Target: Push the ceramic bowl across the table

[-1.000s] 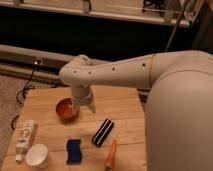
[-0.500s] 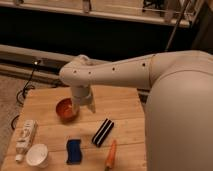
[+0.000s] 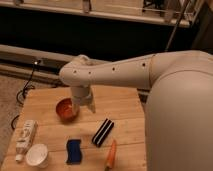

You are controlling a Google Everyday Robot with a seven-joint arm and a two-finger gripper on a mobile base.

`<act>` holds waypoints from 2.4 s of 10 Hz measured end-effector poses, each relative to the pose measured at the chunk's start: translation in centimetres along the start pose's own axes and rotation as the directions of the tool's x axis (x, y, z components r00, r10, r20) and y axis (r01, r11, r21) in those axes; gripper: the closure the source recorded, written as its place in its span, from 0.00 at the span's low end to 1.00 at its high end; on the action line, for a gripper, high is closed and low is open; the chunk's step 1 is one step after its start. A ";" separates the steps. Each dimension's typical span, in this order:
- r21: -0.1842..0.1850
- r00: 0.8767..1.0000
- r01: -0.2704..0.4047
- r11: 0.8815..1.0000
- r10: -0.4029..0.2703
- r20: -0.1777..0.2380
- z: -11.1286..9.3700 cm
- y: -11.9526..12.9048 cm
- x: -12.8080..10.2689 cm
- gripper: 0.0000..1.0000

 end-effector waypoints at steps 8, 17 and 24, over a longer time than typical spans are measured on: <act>0.000 1.000 0.000 1.000 0.000 0.000 0.0 0.0 0.0 0.35; -0.023 0.972 0.163 0.986 -0.157 0.174 1.1 2.0 -12.1 0.35; 0.010 0.937 0.321 0.947 -0.320 0.138 4.3 10.7 -20.4 0.35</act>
